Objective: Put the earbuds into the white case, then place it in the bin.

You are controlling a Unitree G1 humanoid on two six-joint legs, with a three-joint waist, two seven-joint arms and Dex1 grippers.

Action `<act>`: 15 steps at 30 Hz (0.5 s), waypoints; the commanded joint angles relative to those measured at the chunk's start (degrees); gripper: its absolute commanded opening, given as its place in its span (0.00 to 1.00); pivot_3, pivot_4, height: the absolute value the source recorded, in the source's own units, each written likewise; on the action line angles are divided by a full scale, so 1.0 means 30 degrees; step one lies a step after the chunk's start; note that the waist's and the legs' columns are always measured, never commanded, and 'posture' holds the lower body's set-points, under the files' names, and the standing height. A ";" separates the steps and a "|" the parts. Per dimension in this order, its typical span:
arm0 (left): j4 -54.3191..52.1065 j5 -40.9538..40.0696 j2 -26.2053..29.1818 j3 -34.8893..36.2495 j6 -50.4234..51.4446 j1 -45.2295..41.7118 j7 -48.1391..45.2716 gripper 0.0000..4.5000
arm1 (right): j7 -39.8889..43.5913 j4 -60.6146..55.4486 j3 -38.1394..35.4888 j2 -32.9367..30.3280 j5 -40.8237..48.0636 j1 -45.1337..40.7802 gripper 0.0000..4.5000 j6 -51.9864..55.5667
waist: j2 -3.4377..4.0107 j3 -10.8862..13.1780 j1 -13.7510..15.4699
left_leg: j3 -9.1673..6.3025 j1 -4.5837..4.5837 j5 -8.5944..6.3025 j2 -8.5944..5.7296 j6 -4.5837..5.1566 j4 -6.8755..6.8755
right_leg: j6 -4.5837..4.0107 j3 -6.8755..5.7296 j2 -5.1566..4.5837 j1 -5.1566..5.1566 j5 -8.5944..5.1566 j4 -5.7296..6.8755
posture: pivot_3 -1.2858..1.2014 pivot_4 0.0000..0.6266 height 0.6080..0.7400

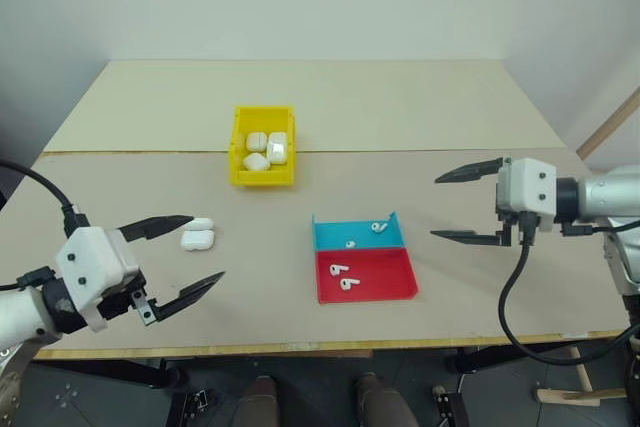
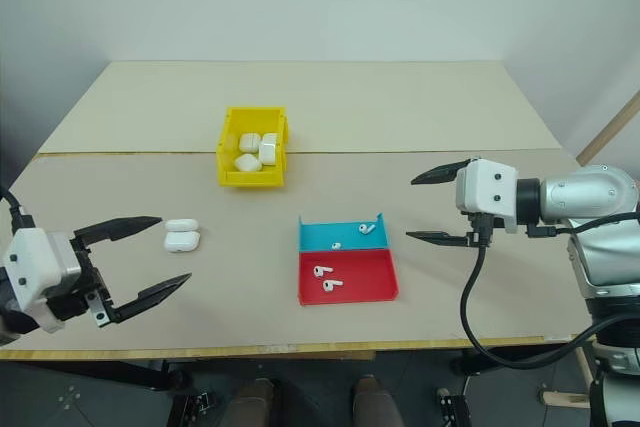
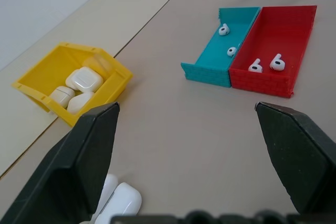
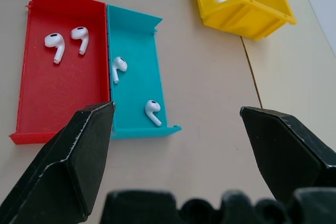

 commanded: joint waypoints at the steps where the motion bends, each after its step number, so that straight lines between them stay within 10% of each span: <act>1: -0.0409 -0.0616 0.0446 0.0832 0.0377 -0.0119 0.0153 1.00 | -0.0001 -0.0036 -0.0252 -0.0021 0.0079 -0.0452 0.99 -0.0495 | 0.0000 0.0000 0.0001 | -0.0001 0.0000 0.0000 0.0000 0.0000 0.0000 | 0.0000 -0.0001 0.0000 0.0000 0.0000 0.0000 | 0.52 0.24 1.00; 15: -0.1972 0.0598 0.0704 0.0457 0.1702 -0.0056 0.2242 1.00 | 0.0107 0.0261 -0.0211 -0.0051 0.0046 -0.0755 0.99 -0.0620 | 0.0000 0.0000 0.0002 | -0.0001 0.0001 0.0000 0.0000 0.0000 0.0002 | 0.0000 0.0001 0.0000 0.0002 0.0000 0.0001 | 0.52 0.24 1.00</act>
